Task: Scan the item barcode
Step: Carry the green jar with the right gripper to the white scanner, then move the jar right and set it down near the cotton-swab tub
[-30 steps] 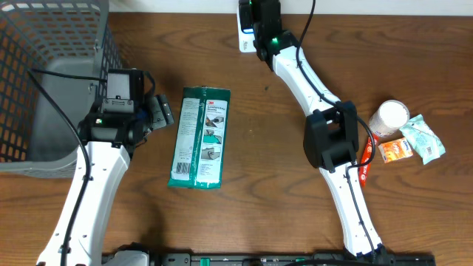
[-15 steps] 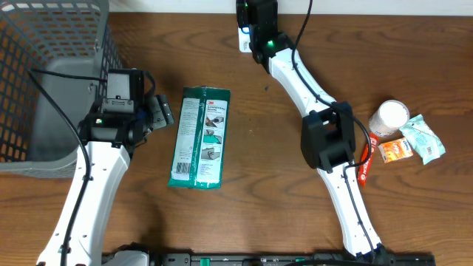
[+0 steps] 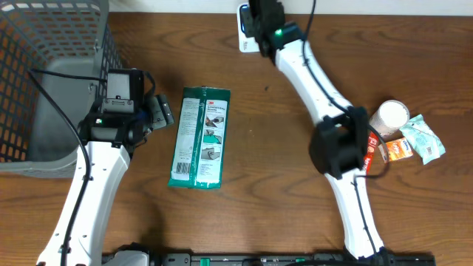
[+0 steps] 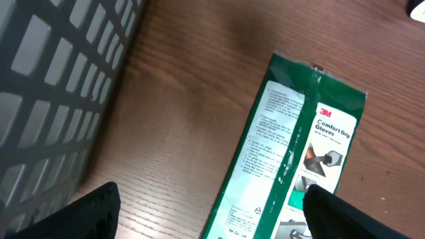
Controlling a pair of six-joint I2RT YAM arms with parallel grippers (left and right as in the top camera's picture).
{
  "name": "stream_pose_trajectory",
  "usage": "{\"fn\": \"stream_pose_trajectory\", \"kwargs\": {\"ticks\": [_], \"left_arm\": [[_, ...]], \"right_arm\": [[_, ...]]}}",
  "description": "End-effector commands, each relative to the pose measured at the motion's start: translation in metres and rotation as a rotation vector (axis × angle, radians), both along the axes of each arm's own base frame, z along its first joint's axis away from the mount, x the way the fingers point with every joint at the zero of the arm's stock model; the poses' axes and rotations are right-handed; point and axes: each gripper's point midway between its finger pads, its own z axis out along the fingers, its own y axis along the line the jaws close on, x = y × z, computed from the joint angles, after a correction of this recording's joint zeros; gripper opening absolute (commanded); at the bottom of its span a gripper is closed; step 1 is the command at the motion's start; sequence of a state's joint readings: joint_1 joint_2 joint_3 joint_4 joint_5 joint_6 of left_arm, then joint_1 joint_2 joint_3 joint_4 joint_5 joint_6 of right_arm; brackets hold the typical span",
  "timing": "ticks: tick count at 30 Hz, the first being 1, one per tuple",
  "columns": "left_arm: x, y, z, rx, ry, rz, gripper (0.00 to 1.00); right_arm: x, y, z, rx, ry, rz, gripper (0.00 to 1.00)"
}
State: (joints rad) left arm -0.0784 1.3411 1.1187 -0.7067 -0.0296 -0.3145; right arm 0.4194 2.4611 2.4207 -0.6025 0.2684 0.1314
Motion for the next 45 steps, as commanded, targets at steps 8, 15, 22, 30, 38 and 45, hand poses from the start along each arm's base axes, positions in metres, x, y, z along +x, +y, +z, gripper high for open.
{"fn": "stream_pose_trajectory", "kwargs": {"ticks": [8, 15, 22, 30, 38, 45], "left_arm": [[0.0, 0.003, 0.0, 0.009, -0.001, 0.007, 0.85], [0.0, 0.003, 0.0, 0.009, -0.001, 0.007, 0.85], [0.0, 0.003, 0.0, 0.009, -0.001, 0.007, 0.85], [0.0, 0.003, 0.0, 0.009, -0.001, 0.007, 0.85], [0.0, 0.003, 0.0, 0.009, -0.001, 0.007, 0.85], [0.0, 0.003, 0.0, 0.009, -0.001, 0.007, 0.85]], "right_arm": [[-0.153, -0.084, 0.135, -0.038, 0.224, -0.002, 0.01], [-0.227, -0.121, 0.064, -0.073, 0.706, -0.009, 0.01], [-0.258, -0.132, -0.019, -0.136, 0.982, -0.033, 0.01], [-0.277, -0.152, -0.108, -0.168, 1.105, -0.077, 0.01], [-0.294, -0.182, -0.153, -0.139, 1.164, -0.147, 0.01], [-0.293, -0.195, -0.153, -0.129, 1.17, -0.152, 0.8]]}}
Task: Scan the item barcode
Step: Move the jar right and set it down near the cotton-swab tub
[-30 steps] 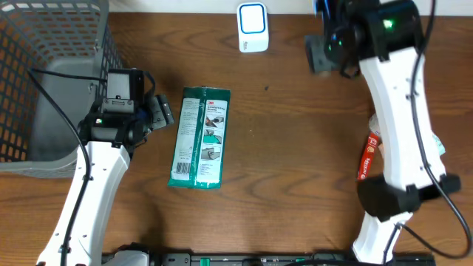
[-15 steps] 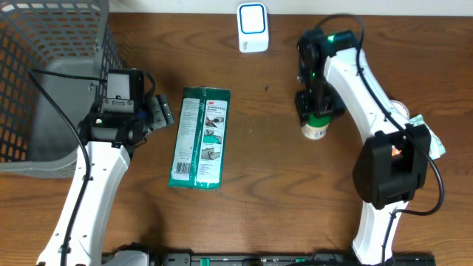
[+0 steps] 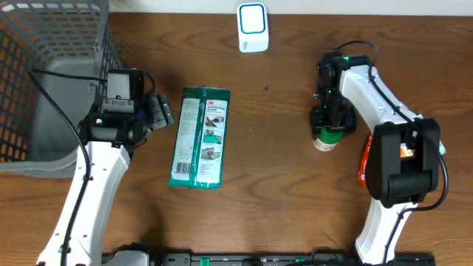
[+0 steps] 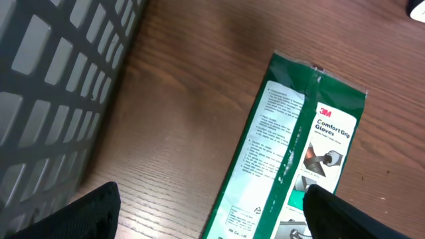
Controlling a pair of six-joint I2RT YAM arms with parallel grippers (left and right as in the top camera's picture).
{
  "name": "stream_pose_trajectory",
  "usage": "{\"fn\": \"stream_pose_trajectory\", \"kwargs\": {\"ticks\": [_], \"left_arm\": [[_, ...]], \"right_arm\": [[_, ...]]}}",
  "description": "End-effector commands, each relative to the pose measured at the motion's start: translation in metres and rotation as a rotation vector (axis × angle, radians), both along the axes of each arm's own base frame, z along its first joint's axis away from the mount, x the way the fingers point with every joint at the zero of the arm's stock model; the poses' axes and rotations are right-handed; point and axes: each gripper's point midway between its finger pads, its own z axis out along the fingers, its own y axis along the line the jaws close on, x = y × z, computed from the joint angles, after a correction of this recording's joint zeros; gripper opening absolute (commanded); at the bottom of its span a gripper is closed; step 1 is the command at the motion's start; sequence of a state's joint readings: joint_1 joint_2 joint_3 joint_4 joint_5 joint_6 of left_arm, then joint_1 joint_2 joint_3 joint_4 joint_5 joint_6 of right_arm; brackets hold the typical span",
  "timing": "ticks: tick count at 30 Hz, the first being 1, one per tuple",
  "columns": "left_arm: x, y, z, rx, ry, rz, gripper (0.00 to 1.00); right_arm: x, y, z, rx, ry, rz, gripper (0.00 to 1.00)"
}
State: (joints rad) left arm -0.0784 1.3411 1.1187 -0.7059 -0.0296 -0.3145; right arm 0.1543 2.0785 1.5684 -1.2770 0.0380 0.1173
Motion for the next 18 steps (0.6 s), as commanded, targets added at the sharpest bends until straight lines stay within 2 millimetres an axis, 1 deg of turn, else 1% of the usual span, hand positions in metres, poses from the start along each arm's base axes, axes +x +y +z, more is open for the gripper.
{"fn": "stream_pose_trajectory", "kwargs": {"ticks": [1, 2, 4, 8, 10, 13, 16, 17, 18], "left_arm": [[0.0, 0.003, 0.0, 0.009, 0.0, 0.007, 0.85], [0.0, 0.003, 0.0, 0.009, 0.0, 0.007, 0.85], [0.0, 0.003, 0.0, 0.009, 0.0, 0.007, 0.86], [0.0, 0.003, 0.0, 0.009, 0.0, 0.007, 0.85], [0.0, 0.003, 0.0, 0.009, 0.0, 0.007, 0.85], [0.0, 0.003, 0.0, 0.009, 0.0, 0.007, 0.85], [0.0, 0.003, 0.0, 0.009, 0.0, 0.007, 0.85], [0.0, 0.003, 0.0, 0.009, 0.0, 0.007, 0.85], [0.0, 0.003, 0.0, 0.009, 0.0, 0.007, 0.85]], "right_arm": [[-0.003, -0.012, -0.004, -0.023, 0.013, -0.004, 0.84], [-0.002, -0.012, -0.004, -0.022, 0.01, -0.001, 0.86], [-0.001, -0.012, 0.0, -0.019, 0.008, 0.012, 0.92], [0.004, -0.011, 0.013, -0.018, 0.003, 0.011, 0.96], [0.011, -0.01, 0.023, -0.016, -0.017, 0.012, 0.97], [0.029, -0.008, 0.04, -0.007, -0.079, 0.011, 0.99], [0.045, -0.004, 0.061, 0.012, -0.14, 0.009, 0.98], [0.05, 0.001, 0.069, 0.039, -0.161, 0.006, 0.96], [0.054, 0.009, 0.076, 0.083, -0.18, 0.001, 0.91]]}}
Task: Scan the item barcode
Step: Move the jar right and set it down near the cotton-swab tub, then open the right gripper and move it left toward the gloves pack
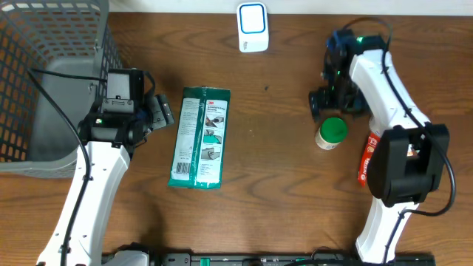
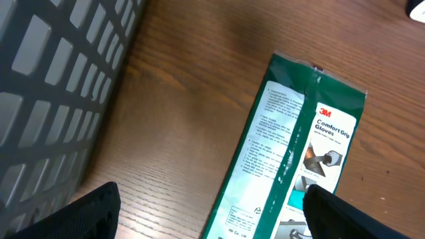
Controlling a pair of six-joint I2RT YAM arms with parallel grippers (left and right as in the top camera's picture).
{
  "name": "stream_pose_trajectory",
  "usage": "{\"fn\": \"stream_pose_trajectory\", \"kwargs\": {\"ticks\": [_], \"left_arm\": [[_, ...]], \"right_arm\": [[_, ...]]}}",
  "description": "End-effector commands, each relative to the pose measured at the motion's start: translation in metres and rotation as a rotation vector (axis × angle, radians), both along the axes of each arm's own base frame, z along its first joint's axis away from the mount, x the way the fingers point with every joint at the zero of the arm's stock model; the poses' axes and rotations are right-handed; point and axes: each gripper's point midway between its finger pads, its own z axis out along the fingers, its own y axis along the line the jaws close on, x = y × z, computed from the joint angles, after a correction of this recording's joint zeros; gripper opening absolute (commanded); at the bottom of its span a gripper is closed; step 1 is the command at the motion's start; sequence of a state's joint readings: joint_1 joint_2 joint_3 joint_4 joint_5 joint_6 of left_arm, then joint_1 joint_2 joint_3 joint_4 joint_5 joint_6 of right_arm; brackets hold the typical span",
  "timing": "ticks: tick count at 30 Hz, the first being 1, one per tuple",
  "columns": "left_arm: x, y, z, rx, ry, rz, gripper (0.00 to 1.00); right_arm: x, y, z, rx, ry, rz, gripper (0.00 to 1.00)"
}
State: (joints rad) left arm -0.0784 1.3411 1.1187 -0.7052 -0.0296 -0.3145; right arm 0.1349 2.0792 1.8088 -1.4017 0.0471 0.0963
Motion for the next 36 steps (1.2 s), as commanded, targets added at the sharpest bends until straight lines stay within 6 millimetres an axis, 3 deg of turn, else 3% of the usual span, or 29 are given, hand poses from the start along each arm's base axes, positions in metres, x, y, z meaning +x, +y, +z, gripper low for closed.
{"fn": "stream_pose_trajectory", "kwargs": {"ticks": [1, 2, 3, 6, 7, 14, 20, 27, 36], "left_arm": [[-0.001, 0.003, 0.0, 0.009, 0.001, 0.007, 0.85], [-0.001, 0.003, 0.0, 0.009, 0.001, 0.007, 0.85], [-0.001, 0.003, 0.0, 0.009, 0.001, 0.007, 0.85], [-0.001, 0.003, 0.0, 0.009, 0.001, 0.007, 0.85], [-0.001, 0.003, 0.0, 0.009, 0.001, 0.007, 0.85], [-0.001, 0.003, 0.0, 0.009, 0.001, 0.007, 0.85], [-0.001, 0.003, 0.0, 0.009, 0.001, 0.007, 0.85], [-0.001, 0.003, 0.0, 0.009, 0.0, 0.007, 0.86], [-0.001, 0.003, 0.0, 0.009, 0.0, 0.007, 0.85]], "right_arm": [[0.021, 0.023, 0.027, 0.127, -0.082, 0.002, 0.84], [0.025, 0.039, 0.034, 0.212, -0.099, 0.005, 0.73], [0.027, 0.054, 0.039, 0.286, -0.11, 0.011, 0.52], [0.03, 0.08, 0.043, 0.377, -0.125, 0.039, 0.05], [0.03, 0.085, 0.039, 0.373, -0.125, 0.045, 0.01], [0.023, 0.095, -0.011, 0.16, -0.145, 0.024, 0.01], [0.017, 0.061, -0.049, -0.126, -0.212, -0.105, 0.01], [0.001, 0.035, -0.058, -0.216, -0.163, -0.145, 0.01], [-0.032, 0.007, -0.053, -0.277, -0.011, -0.17, 0.01]]}}
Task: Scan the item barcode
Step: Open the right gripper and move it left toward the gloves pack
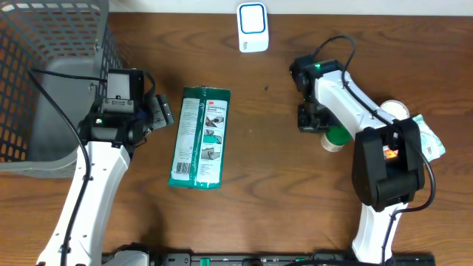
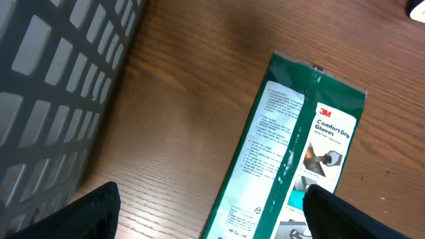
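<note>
A green flat glove package (image 1: 199, 137) lies on the wooden table; the left wrist view shows its printed face (image 2: 299, 159). The white scanner (image 1: 253, 28) stands at the table's far edge. My left gripper (image 1: 164, 111) hovers just left of the package, open and empty, with both dark fingertips (image 2: 93, 212) wide apart in the left wrist view. A green-capped white bottle (image 1: 338, 138) stands on the table at mid right. My right gripper (image 1: 310, 118) is just left of the bottle; its fingers are hidden under the wrist.
A grey wire basket (image 1: 44, 66) fills the far left corner, and its wall (image 2: 53, 86) is close to my left gripper. A white can (image 1: 393, 112), a wipes pack (image 1: 429, 140) and an orange packet (image 1: 399, 148) lie at the right, partly under my right arm.
My right gripper has moved from beyond the green-capped bottle to its left side. The bottle stands in nearly the same spot. The left arm and the glove package have not moved.
My right gripper was first up at the scanner at the far edge. Then it was down over the green-capped bottle at mid right. Then it stood apart beyond the standing bottle, and now it is beside it. The left arm stayed still throughout.
</note>
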Controlling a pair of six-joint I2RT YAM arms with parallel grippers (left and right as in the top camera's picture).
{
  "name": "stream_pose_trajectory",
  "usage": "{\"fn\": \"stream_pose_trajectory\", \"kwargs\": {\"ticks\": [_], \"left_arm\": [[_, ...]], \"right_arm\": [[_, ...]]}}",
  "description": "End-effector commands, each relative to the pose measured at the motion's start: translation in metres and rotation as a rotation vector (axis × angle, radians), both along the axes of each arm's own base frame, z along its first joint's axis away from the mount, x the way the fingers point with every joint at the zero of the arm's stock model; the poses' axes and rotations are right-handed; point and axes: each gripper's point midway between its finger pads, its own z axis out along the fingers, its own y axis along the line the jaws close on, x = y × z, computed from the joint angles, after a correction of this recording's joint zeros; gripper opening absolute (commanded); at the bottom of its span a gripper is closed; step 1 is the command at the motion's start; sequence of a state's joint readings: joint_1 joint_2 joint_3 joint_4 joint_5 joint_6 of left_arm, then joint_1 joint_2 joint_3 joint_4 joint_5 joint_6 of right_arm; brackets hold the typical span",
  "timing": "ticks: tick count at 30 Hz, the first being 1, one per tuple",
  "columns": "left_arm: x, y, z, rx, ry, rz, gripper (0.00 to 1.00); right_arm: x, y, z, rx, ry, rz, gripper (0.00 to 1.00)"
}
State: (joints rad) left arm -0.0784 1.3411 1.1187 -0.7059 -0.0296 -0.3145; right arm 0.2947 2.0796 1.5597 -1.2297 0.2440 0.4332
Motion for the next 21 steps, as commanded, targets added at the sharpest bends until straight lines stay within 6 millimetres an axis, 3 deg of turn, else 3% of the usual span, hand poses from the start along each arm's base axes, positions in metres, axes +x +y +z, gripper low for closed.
{"fn": "stream_pose_trajectory", "kwargs": {"ticks": [1, 11, 21], "left_arm": [[0.0, 0.003, 0.0, 0.009, 0.0, 0.007, 0.85], [0.0, 0.003, 0.0, 0.009, 0.0, 0.007, 0.85], [0.0, 0.003, 0.0, 0.009, 0.0, 0.007, 0.85]], "right_arm": [[-0.006, -0.014, 0.002, -0.04, 0.025, -0.026, 0.01], [-0.029, -0.038, 0.009, -0.112, 0.124, -0.045, 0.01], [-0.056, -0.074, -0.002, -0.186, 0.216, -0.089, 0.01]]}}
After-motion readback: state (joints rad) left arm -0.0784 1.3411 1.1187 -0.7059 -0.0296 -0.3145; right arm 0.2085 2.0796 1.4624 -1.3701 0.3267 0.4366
